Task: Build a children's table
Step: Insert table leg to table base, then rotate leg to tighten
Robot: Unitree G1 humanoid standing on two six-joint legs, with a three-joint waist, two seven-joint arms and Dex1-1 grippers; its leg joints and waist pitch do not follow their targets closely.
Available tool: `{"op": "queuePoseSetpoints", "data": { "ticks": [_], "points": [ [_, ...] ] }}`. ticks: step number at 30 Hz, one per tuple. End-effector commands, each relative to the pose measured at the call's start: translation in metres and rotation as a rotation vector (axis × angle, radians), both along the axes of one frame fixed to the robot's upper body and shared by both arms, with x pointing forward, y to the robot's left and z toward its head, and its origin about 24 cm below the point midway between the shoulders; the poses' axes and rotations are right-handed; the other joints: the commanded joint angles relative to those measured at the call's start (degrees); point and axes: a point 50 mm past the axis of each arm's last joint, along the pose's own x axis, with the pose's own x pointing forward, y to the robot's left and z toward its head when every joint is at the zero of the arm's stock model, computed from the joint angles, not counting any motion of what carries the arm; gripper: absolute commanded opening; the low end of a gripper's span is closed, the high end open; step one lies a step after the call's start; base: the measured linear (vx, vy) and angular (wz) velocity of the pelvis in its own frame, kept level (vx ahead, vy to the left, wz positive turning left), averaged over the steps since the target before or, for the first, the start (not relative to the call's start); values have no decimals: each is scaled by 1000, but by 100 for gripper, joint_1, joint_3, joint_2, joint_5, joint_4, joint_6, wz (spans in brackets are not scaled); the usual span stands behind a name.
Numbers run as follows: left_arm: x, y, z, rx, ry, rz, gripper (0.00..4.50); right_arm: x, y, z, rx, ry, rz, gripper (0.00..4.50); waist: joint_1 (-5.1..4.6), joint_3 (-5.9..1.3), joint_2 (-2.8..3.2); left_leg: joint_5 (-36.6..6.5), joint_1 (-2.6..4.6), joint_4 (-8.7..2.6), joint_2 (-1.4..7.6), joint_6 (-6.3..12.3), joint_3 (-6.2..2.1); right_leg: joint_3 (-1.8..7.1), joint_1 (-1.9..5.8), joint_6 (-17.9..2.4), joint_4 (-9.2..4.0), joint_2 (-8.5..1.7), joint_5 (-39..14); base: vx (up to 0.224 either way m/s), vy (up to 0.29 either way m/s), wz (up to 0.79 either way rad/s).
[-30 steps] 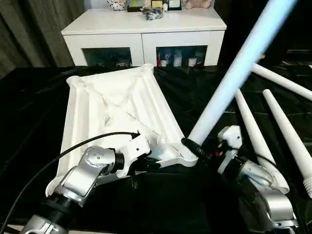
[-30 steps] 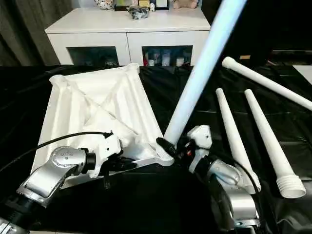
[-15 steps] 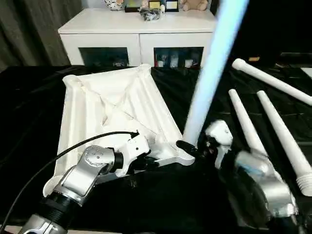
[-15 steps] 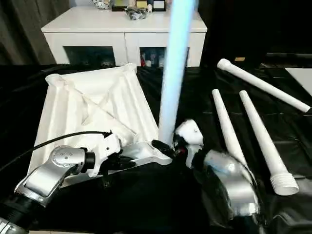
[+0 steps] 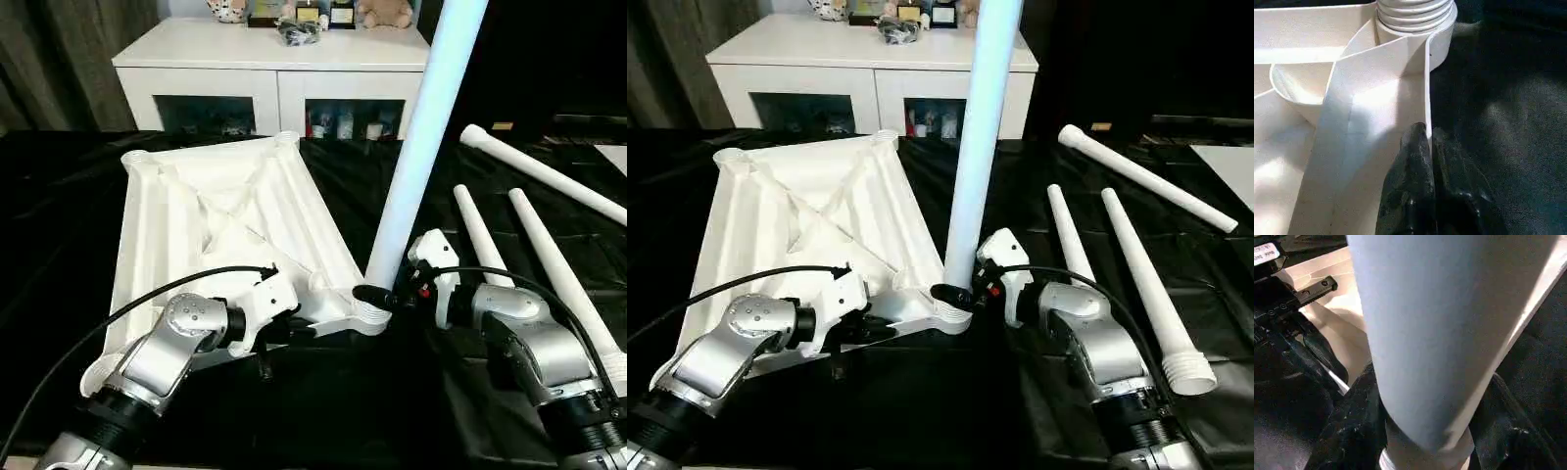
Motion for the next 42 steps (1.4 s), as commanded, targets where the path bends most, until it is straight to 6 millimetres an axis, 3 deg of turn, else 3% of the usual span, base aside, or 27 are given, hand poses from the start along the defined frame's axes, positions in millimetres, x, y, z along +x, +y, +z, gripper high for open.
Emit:
{"op": "queuePoseSetpoints", "data": {
  "ticks": [1,5,6,7,8,9,10,11,12,13,14,15,16,17,18,19,20,21,22,23,24,28,35,36,37,38,42],
  "points": [
    [14,5,22,-22,-115,24,0,-30,4,-53,-73,286,48,188,-39,-155,-8,-3326,135,-556,423,-282,-314,299,-5,-386,-627,-452,-3650,0,0,0],
    [16,9,20,-8,-102,26,0,-22,4,-55,-75,236,-63,188,-91,-112,-6,-3609,178,-529,384,-305,-354,201,-27,-158,-718,-451,-4229,0,0,0],
    [17,10,17,-4,-94,43,0,-18,4,-56,-72,226,-117,188,-137,-96,36,-3776,178,-547,390,-348,-380,161,-25,-113,-739,-436,-4272,0,0,0],
    [18,10,13,7,-87,60,0,-15,4,-57,-73,213,-172,188,-183,-81,101,-4020,224,-548,387,-403,-415,78,-29,-80,-768,-422,-4282,0,0,0],
    [18,10,11,17,-85,66,0,-13,5,-57,-77,202,-198,188,-232,-68,96,-4179,238,-564,397,-428,-429,25,-23,-72,-791,-398,-4235,0,0,0],
    [18,9,9,21,-81,82,0,-11,6,-58,-78,196,-226,188,-315,-24,133,-4640,206,-676,449,-497,-503,-129,98,-53,-764,-336,-3979,0,0,0],
    [21,2,2,28,-67,154,0,-5,9,-60,-88,172,-352,188,-285,31,235,-5331,-31,-1051,594,-633,-507,-181,387,-228,-304,-170,-3103,-87,32,-3],
    [21,2,1,28,-66,156,0,-4,9,-60,-88,171,-357,188,-102,15,324,-5695,-378,-1402,670,-763,-422,-94,709,-447,601,-97,-2001,-87,32,-3],
    [25,-9,-9,33,-44,269,0,3,16,-63,-99,160,-507,188,267,-27,286,-5406,-416,-1537,592,-649,-27,106,604,-369,865,32,-1466,-93,-39,21],
    [28,-13,-12,36,-40,307,0,6,18,-64,-105,155,-551,188,98,-127,-149,-3644,404,-579,292,-846,-79,523,-179,-221,-157,-447,-4284,31,-107,12],
    [30,-17,-15,36,-27,355,0,9,21,-65,-111,154,-601,188,-10,-300,-246,-2203,677,257,99,-661,-175,488,-366,-278,-500,-709,-4931,31,-107,12],
    [32,-24,-18,31,-12,401,0,12,27,-66,-107,166,-643,188,63,-165,-84,-227,-72,496,-53,-202,-626,817,199,-519,-630,-1006,-5442,71,-8,-38],
    [34,-29,-19,23,-1,432,0,15,31,-67,-106,175,-681,188,63,-92,-16,-544,-177,2,239,-417,-636,519,311,-646,-463,-854,-4577,6,84,-31],
    [35,-33,-20,17,5,447,0,17,34,-67,-104,181,-701,188,62,-154,116,-786,-65,-221,271,-614,-589,393,248,-736,-312,-522,-3656,6,84,-31],
    [35,-40,-20,6,20,464,0,21,38,-67,-90,193,-743,188,-45,-112,177,-2343,127,-418,372,-784,-571,408,44,-817,-161,-244,-2575,-78,29,19],
    [35,-56,-19,-17,37,463,0,27,44,-67,-76,218,-831,188,-90,-139,206,-3123,252,-457,313,-789,-507,463,48,-921,-226,-299,-2425,-101,-25,26],
    [34,-61,-17,-24,38,459,0,30,47,-67,-73,223,-858,188,-126,-89,173,-3280,219,-487,285,-719,-479,491,58,-890,-284,-298,-2688,-101,-25,26],
    [33,-67,-15,-29,37,453,0,33,49,-67,-72,235,-890,188,-140,-146,216,-3169,217,-504,270,-609,-485,497,133,-821,-333,-353,-2922,-58,-8,6],
    [33,-69,-14,-30,36,451,0,34,51,-67,-73,242,-909,188,-186,-149,220,-2963,120,-563,292,-543,-506,478,213,-750,-360,-369,-2816,0,0,0],
    [33,-71,-13,-34,37,449,0,35,53,-67,-74,246,-915,188,-193,-154,182,-2883,95,-586,300,-516,-502,462,237,-727,-380,-367,-2727,0,0,0],
    [33,-73,-12,-36,37,455,0,37,55,-68,-80,250,-928,188,-196,-157,226,-2822,88,-616,323,-514,-508,454,240,-743,-364,-365,-2497,0,0,0],
    [37,-71,-7,-41,34,479,0,40,59,-70,-106,270,-951,188,-228,-155,136,-2969,80,-631,313,-503,-487,459,191,-672,-432,-394,-2776,0,0,0],
    [36,-73,-3,-59,46,497,0,45,60,-68,-133,253,-996,188,-292,-148,135,-3089,31,-669,326,-542,-515,443,183,-629,-432,-400,-2666,0,0,0],
    [36,-74,-3,-63,47,500,0,47,60,-67,-125,248,-1009,188,-293,-154,137,-3023,21,-676,330,-540,-508,441,191,-646,-425,-396,-2504,0,0,0],
    [36,-75,-2,-66,48,502,0,48,60,-66,-117,244,-1019,188,-291,-152,91,-2950,18,-673,331,-516,-489,448,185,-676,-433,-395,-2387,0,0,0],
    [36,-76,-2,-68,50,503,0,49,60,-65,-111,238,-1023,188,-277,-156,124,-2947,35,-673,334,-519,-488,455,176,-696,-421,-401,-2354,0,0,0],
    [36,-76,-2,-68,52,507,0,54,64,-58,-38,230,-1042,188,-272,-149,102,-2863,36,-668,339,-464,-455,477,164,-760,-432,-412,-2313,0,0,0]
  ]
}}
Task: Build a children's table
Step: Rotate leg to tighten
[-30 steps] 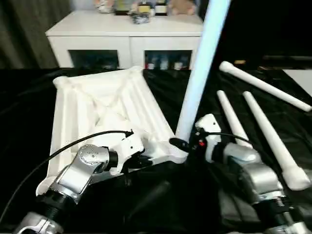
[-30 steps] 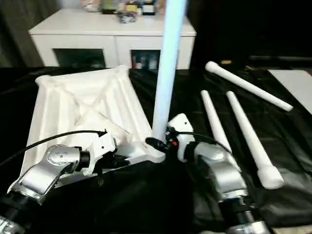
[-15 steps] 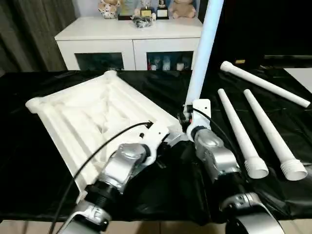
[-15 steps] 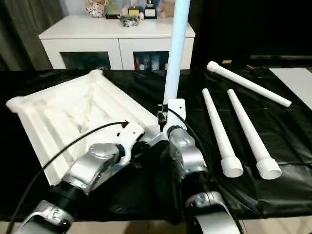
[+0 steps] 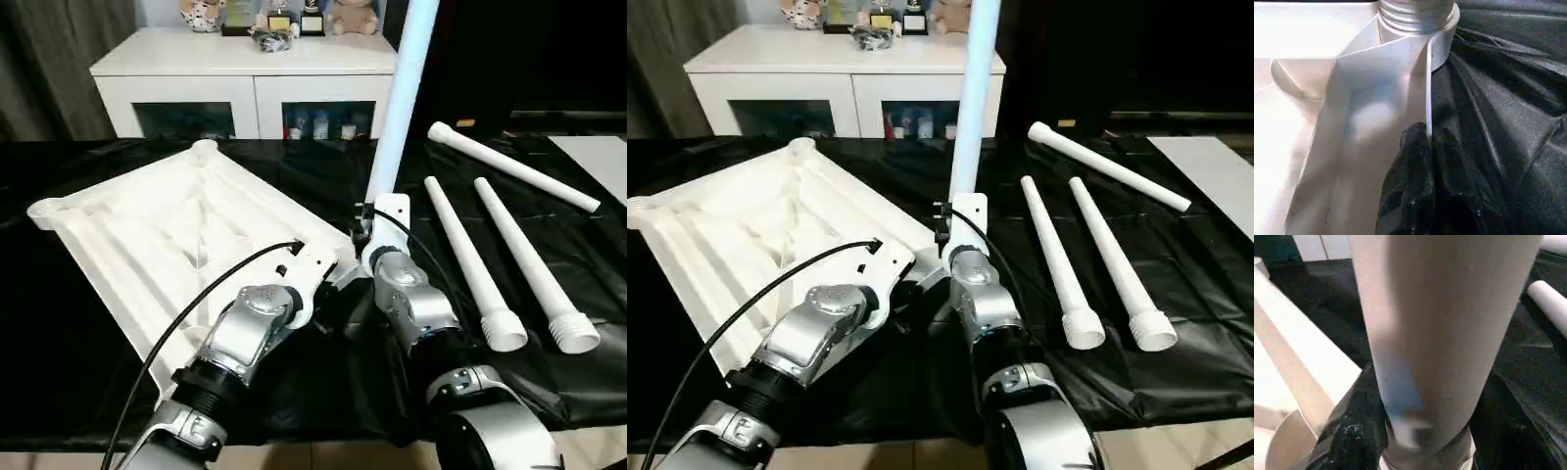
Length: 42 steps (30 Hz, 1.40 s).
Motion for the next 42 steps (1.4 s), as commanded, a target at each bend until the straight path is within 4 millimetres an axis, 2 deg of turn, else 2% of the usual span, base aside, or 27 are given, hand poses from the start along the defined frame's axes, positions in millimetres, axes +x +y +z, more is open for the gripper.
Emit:
{"op": "queuePoseSetpoints", "data": {
  "ticks": [1,2,4,5,6,9,11,13,14,15,16,17,18,19,20,21,22,23,24,26,28,31,34,37,39,42],
  "points": [
    [0,-7,7,-41,-12,-21,0,-20,-9,-44,79,214,-61,188,2,-84,46,-2520,-21,-667,405,-171,-172,274,-20,-722,-535,-401,-1771,0,0,0],
    [0,-7,7,-40,-12,-19,0,-19,-8,-43,84,203,-49,188,6,-89,47,-2483,-25,-665,406,-161,-171,275,-17,-731,-529,-402,-1731,0,0,0],
    [0,-6,7,-39,-12,-16,0,-18,-6,-40,115,185,-41,244,13,-100,48,-2318,-32,-662,419,-107,-158,280,-7,-790,-516,-400,-1567,0,0,0],
    [1,-5,7,-38,-12,-15,0,-17,-6,-39,122,181,-43,244,13,-100,48,-2318,-32,-662,419,-107,-158,280,-7,-790,-516,-400,-1567,0,0,0],
    [1,-4,7,-37,-15,-12,0,-15,-5,-36,129,162,-27,258,9,-113,52,-2120,-66,-662,423,-39,-150,278,20,-835,-495,-398,-1404,0,0,0],
    [2,-2,8,-38,-23,-12,0,-12,-3,-31,118,135,1,293,11,-116,27,-2123,-56,-638,428,-2,-117,276,-15,-871,-531,-399,-1606,0,0,0],
    [3,0,10,-58,-47,-31,0,-9,-3,-25,99,108,30,306,26,-126,21,-1839,-90,-629,420,110,-90,280,15,-910,-517,-407,-1586,0,0,0],
    [2,5,12,-73,-66,-57,0,-7,-4,-19,73,80,71,326,100,-167,24,-1054,-71,-581,434,330,-10,281,33,-1066,-489,-398,-910,0,0,0],
    [2,7,13,-81,-80,-74,0,-7,-4,-16,69,67,95,337,102,-188,21,-894,-58,-572,451,381,16,279,36,-1124,-468,-390,-724,0,0,0],
    [1,10,14,-86,-80,-85,0,-7,-4,-12,67,54,126,345,132,-229,8,-575,-87,-536,431,552,54,268,69,-1186,-420,-377,-231,50,-40,3],
    [0,13,15,-92,-85,-106,0,-7,-5,-9,70,47,154,350,177,-267,30,-106,-106,-493,430,679,83,255,89,-1272,-344,-370,401,58,-35,-1],
    [-1,16,15,-96,-89,-123,0,-8,-6,-6,72,37,185,359,195,-281,29,100,-105,-461,413,770,94,249,92,-1311,-316,-361,744,58,-35,-1],
    [-2,20,16,-98,-93,-138,0,-9,-7,-2,73,22,217,381,219,-306,42,399,-128,-434,404,954,110,241,109,-1357,-255,-344,1431,53,-28,-2],
    [-2,21,17,-99,-93,-141,0,-10,-8,-1,72,20,226,381,222,-339,38,670,-127,-396,398,1085,114,230,106,-1377,-199,-317,2009,0,0,0],
    [-4,28,18,-101,-93,-167,0,-15,-15,5,62,6,293,389,229,-319,20,724,-130,-393,388,1144,113,215,101,-1361,-196,-293,2130,0,0,0],
    [-4,28,18,-101,-93,-167,0,-15,-15,5,62,6,293,395,255,-332,32,774,-127,-372,417,1224,114,222,103,-1346,-173,-314,2301,0,0,0],
    [-6,37,19,-96,-90,-191,0,-24,-25,10,39,-20,378,403,259,-337,38,755,-115,-375,420,1218,118,207,100,-1372,-183,-291,2227,0,0,0],
    [-6,37,19,-96,-90,-191,0,-24,-25,10,39,-20,378,403,289,-337,29,759,-118,-361,417,1231,122,204,111,-1348,-177,-281,2228,0,0,0],
    [-8,44,20,-89,-88,-218,0,-32,-33,14,10,-34,454,425,291,-314,49,653,-134,-389,435,1193,123,204,96,-1360,-185,-290,2054,0,0,0],
    [-9,46,20,-84,-87,-227,0,-35,-37,15,-1,-36,480,437,316,-292,37,321,-123,-415,459,1063,135,212,93,-1343,-220,-285,1565,0,0,0],
    [-13,54,22,-86,-88,-272,0,-45,-49,19,-52,-36,564,447,327,-266,52,-41,-93,-449,488,836,151,226,75,-1365,-255,-270,1010,0,0,0],
    [-17,58,25,-85,-91,-325,0,-54,-57,24,-73,-42,650,447,324,-255,52,-222,-85,-461,483,674,169,246,64,-1337,-270,-268,794,0,0,0],
    [-23,62,28,-88,-95,-395,0,-68,-68,31,-58,-53,797,447,352,-272,41,-159,-88,-441,482,677,169,254,79,-1360,-242,-278,946,0,0,0],
    [-26,63,29,-86,-86,-429,0,-72,-75,31,-68,-39,850,447,363,-295,30,129,-97,-390,461,825,172,245,78,-1457,-193,-270,1379,0,0,0],
    [-27,63,29,-87,-81,-436,0,-72,-77,32,-64,-34,871,447,369,-288,22,153,-109,-375,458,884,176,244,77,-1515,-188,-279,1365,0,0,0],
    [-29,63,30,-89,-80,-451,0,-72,-78,34,-61,-40,925,447,384,-277,20,5,-110,-367,463,879,178,242,68,-1564,-193,-288,1073,0,0,0]
  ]
}}
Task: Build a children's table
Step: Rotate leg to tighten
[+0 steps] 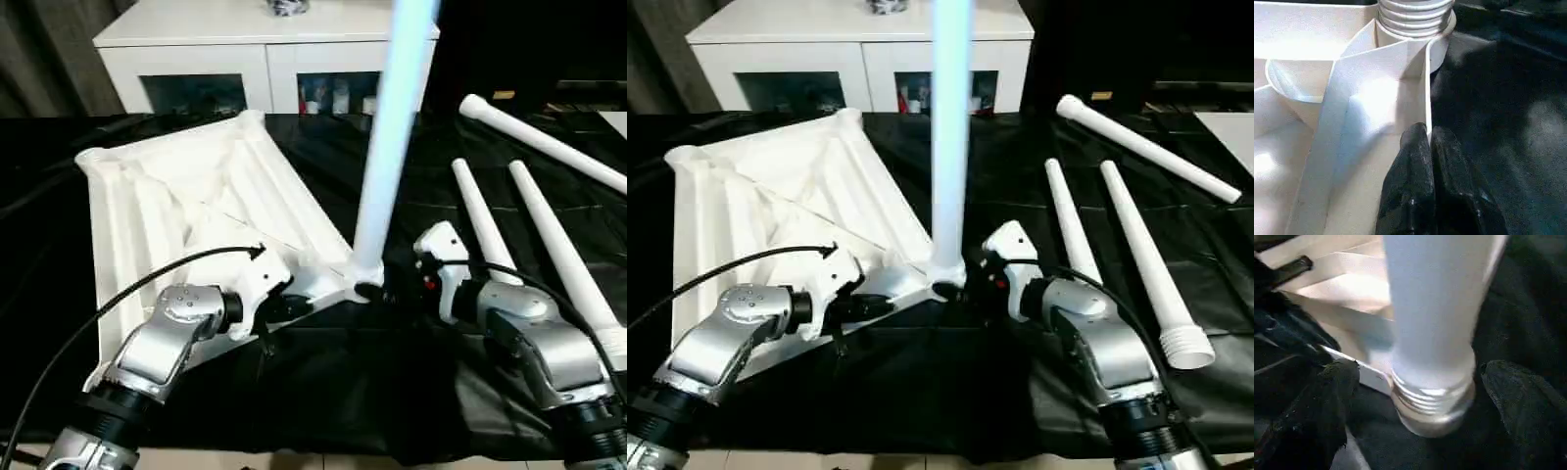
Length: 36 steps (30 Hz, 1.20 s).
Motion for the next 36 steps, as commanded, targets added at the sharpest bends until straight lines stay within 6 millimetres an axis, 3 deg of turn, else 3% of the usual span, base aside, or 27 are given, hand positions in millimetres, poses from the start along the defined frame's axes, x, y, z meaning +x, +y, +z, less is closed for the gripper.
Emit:
{"op": "queuePoseSetpoints", "data": {
  "ticks": [1,8,13,18,29,36],
  "points": [
    [-3,-6,9,-29,-23,-59,0,2,0,4,5,-22,39,447,23,-317,-74,-450,90,-301,299,701,-61,243,313,-1638,-306,-320,606,0,0,0],
    [-5,-6,10,-27,-23,-76,0,11,0,4,-12,-65,41,447,28,-303,-59,-779,105,-324,296,445,-65,238,293,-1582,-324,-312,80,0,0,0],
    [-6,-6,10,-26,-24,-85,0,16,3,0,-47,-71,60,447,43,-346,-72,-383,89,-268,269,569,-61,232,313,-1622,-266,-306,604,0,0,0],
    [-7,-6,10,-24,-24,-92,0,18,4,-5,-56,-68,91,401,72,-364,-67,-209,84,-230,267,756,-58,223,316,-1686,-238,-313,815,0,0,0],
    [-7,-5,10,-15,-23,-100,0,21,6,-10,-81,-77,129,301,76,-342,-77,-542,88,-245,279,612,-62,222,308,-1671,-254,-307,358,0,0,0],
    [-8,-3,7,10,-15,-114,0,19,5,-20,-100,-51,146,261,67,-328,-87,-724,90,-252,273,544,-59,231,303,-1639,-272,-303,97,0,0,0]
  ]
}}
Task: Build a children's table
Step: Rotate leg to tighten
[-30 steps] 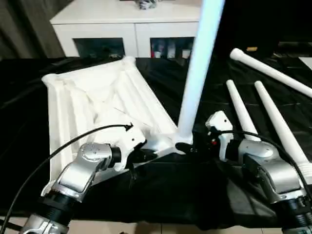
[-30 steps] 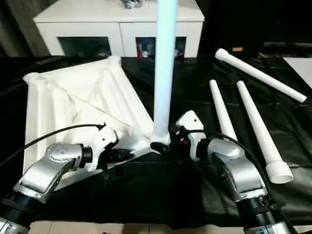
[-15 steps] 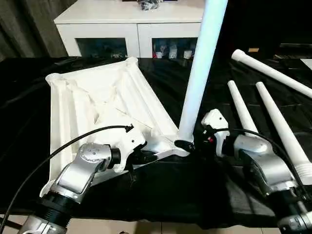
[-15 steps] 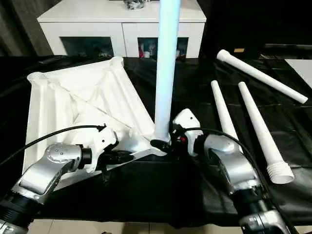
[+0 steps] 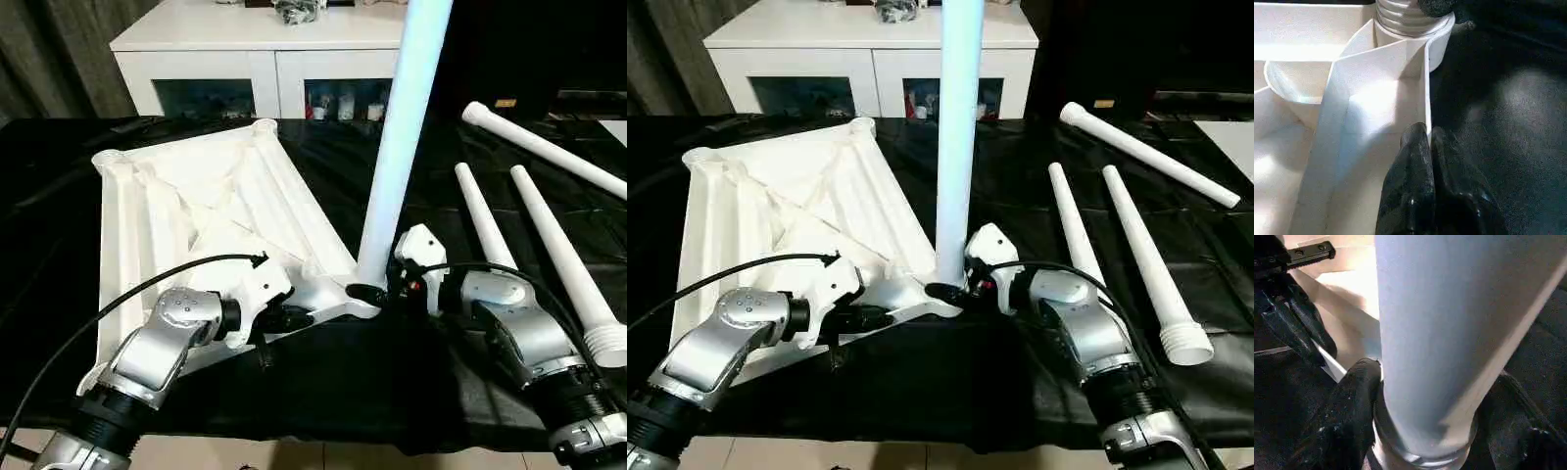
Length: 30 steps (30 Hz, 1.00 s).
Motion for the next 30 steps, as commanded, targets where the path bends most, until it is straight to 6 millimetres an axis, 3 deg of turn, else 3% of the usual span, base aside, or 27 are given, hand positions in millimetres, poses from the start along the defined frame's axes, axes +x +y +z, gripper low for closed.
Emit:
{"op": "queuePoseSetpoints", "data": {
  "ticks": [1,5,8,12,14,15,18,20,23,25,30],
  "points": [
    [0,-6,8,-23,-30,-44,0,0,-4,-10,-19,46,-58,259,-4,-339,-69,-703,89,-366,270,540,-65,234,284,-1621,-363,-285,102,0,0,0],
    [6,-11,3,-19,-33,23,0,3,1,-20,56,106,-205,255,-39,-325,-69,-792,86,-390,264,456,-68,237,280,-1603,-385,-284,-29,0,0,0],
    [19,-18,-2,10,-47,151,0,4,10,-30,93,139,-358,254,-66,-307,-62,-1130,116,-425,261,253,-73,235,259,-1499,-431,-283,-492,0,0,0],
    [34,-26,-6,24,-44,331,0,7,22,-40,99,171,-542,253,-97,-264,-47,-1719,181,-477,246,-80,-77,252,194,-1243,-537,-289,-1375,0,0,0],
    [43,-37,-8,44,-42,441,0,10,31,-50,44,179,-754,252,-122,-242,-47,-1862,145,-505,238,-155,-102,249,219,-1092,-560,-307,-1698,0,0,0],
    [45,-43,-9,52,-46,456,0,11,35,-53,43,191,-834,246,-132,-234,-27,-2022,193,-507,219,-246,-101,252,157,-990,-611,-309,-2036,0,0,0],
    [46,-56,-12,68,-57,444,0,16,54,-53,75,218,-913,241,-168,-222,-20,-2416,232,-546,218,-325,-154,239,139,-746,-688,-325,-2534,0,0,0],
    [46,-58,-12,67,-62,441,0,18,60,-50,73,196,-895,241,-183,-228,23,-2552,237,-569,225,-337,-173,221,143,-660,-704,-317,-2497,0,0,0],
    [48,-59,-10,72,-74,438,0,23,73,-41,136,165,-830,241,-205,-250,10,-2494,202,-600,236,-298,-179,224,176,-701,-682,-309,-2037,0,0,0],
    [49,-55,-9,73,-83,431,0,25,74,-33,161,117,-802,294,-199,-261,4,-2376,180,-597,235,-252,-162,235,190,-792,-661,-312,-1747,0,0,0],
    [46,-42,-8,61,-91,368,0,29,68,-18,203,50,-726,335,-235,-298,-32,-1976,92,-583,228,-106,-155,226,256,-884,-617,-319,-1428,0,0,0]
  ]
}}
